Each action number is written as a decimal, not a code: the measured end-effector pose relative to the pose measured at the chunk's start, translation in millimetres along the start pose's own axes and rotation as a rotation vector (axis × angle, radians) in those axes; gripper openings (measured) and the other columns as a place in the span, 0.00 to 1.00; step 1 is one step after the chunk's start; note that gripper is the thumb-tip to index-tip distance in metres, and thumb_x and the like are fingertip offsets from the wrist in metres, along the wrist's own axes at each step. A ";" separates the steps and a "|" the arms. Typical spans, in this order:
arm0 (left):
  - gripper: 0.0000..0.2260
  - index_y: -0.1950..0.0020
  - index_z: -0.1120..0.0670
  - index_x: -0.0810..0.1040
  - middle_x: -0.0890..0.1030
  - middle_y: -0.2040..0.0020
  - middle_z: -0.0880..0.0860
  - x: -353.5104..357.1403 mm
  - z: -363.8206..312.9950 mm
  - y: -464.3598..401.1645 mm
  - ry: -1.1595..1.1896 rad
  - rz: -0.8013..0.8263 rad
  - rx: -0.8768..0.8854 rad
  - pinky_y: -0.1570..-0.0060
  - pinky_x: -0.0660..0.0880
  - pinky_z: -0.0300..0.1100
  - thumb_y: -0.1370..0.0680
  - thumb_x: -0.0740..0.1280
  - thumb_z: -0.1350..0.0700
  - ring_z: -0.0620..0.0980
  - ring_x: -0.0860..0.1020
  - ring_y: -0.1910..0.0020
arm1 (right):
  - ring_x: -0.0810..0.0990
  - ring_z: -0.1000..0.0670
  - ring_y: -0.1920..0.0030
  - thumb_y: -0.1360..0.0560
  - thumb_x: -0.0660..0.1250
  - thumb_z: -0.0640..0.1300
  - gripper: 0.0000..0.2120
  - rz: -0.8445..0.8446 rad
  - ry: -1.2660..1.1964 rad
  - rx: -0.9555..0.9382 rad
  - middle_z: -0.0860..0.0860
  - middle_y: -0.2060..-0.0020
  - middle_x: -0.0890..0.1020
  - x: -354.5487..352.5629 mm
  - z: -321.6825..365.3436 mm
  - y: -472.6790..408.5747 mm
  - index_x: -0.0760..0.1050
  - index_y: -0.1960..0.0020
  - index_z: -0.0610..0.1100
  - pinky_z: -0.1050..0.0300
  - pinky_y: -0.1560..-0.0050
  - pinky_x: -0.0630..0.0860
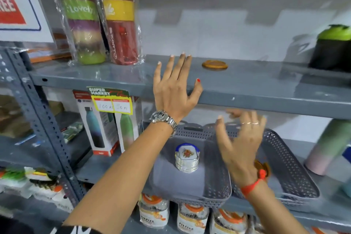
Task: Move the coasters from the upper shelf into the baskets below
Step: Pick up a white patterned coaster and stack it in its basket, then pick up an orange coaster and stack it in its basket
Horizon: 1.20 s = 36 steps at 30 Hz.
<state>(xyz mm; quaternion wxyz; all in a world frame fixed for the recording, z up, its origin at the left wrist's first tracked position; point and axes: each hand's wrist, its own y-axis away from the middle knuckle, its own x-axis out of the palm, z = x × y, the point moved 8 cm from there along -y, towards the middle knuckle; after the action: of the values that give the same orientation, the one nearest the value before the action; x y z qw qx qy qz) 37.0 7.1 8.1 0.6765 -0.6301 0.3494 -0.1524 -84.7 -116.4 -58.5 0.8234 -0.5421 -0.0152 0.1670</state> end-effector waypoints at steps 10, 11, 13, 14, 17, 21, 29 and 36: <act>0.26 0.30 0.57 0.71 0.72 0.31 0.54 -3.7 -1.6 -3.5 0.010 0.034 -0.013 0.29 0.55 0.55 0.24 0.56 0.46 0.56 0.68 0.31 | 0.69 0.42 0.41 0.31 0.68 0.51 0.18 0.290 0.149 0.219 0.45 0.49 0.79 42.6 -5.7 -174.1 0.77 0.45 0.44 0.53 0.46 0.67; 0.26 0.30 0.57 0.71 0.73 0.32 0.55 -3.5 -1.6 -3.3 0.010 0.038 -0.015 0.30 0.55 0.55 0.24 0.56 0.46 0.56 0.68 0.31 | 0.68 0.41 0.39 0.31 0.69 0.51 0.19 0.349 0.205 0.239 0.43 0.47 0.79 58.3 -16.1 -184.1 0.76 0.43 0.43 0.50 0.44 0.69; 0.26 0.30 0.57 0.72 0.73 0.32 0.55 -2.8 -1.6 -3.0 0.008 0.048 -0.017 0.30 0.56 0.55 0.24 0.56 0.46 0.57 0.69 0.32 | 0.68 0.39 0.38 0.32 0.71 0.55 0.23 0.526 0.292 0.334 0.42 0.46 0.78 89.3 -41.1 -195.6 0.75 0.43 0.41 0.47 0.42 0.71; 0.26 0.31 0.57 0.72 0.73 0.32 0.55 -2.4 -1.4 -3.1 0.006 0.052 -0.019 0.30 0.56 0.55 0.24 0.56 0.46 0.57 0.69 0.32 | 0.69 0.39 0.38 0.33 0.71 0.58 0.25 0.630 0.323 0.388 0.41 0.47 0.78 102.9 -52.2 -196.3 0.74 0.47 0.40 0.47 0.44 0.71; 0.26 0.31 0.57 0.72 0.74 0.33 0.54 -0.7 -0.6 -2.9 0.003 0.059 -0.023 0.31 0.57 0.55 0.24 0.56 0.46 0.57 0.70 0.32 | 0.70 0.39 0.40 0.36 0.71 0.66 0.31 0.869 0.480 0.410 0.41 0.46 0.76 126.1 -72.5 -188.4 0.67 0.52 0.41 0.47 0.43 0.72; 0.26 0.31 0.56 0.72 0.73 0.32 0.54 0.2 -0.3 -2.7 -0.001 0.055 -0.021 0.31 0.57 0.55 0.25 0.56 0.45 0.56 0.69 0.31 | 0.69 0.38 0.36 0.38 0.68 0.72 0.39 0.961 0.562 0.390 0.42 0.40 0.76 136.3 -82.1 -178.7 0.71 0.44 0.41 0.43 0.35 0.70; 0.26 0.31 0.56 0.73 0.74 0.33 0.54 2.8 0.5 -2.6 -0.014 0.063 -0.020 0.31 0.58 0.55 0.25 0.56 0.45 0.56 0.69 0.32 | 0.73 0.41 0.43 0.35 0.71 0.66 0.42 0.990 0.370 0.480 0.40 0.36 0.73 149.0 -90.4 -175.7 0.66 0.34 0.37 0.52 0.48 0.69; 0.26 0.31 0.56 0.73 0.74 0.32 0.54 1.4 0.4 -2.9 -0.011 0.070 -0.033 0.32 0.59 0.55 0.25 0.56 0.45 0.57 0.69 0.32 | 0.72 0.42 0.40 0.43 0.75 0.68 0.35 0.852 0.405 0.360 0.45 0.43 0.76 133.5 -74.9 -188.7 0.72 0.51 0.42 0.44 0.36 0.68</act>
<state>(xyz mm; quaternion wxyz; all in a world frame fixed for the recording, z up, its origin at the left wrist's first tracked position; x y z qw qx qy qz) 38.9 6.0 10.6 0.6730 -0.6292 0.3701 -0.1196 105.5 -211.2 59.3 0.7491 -0.3711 0.3963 0.3797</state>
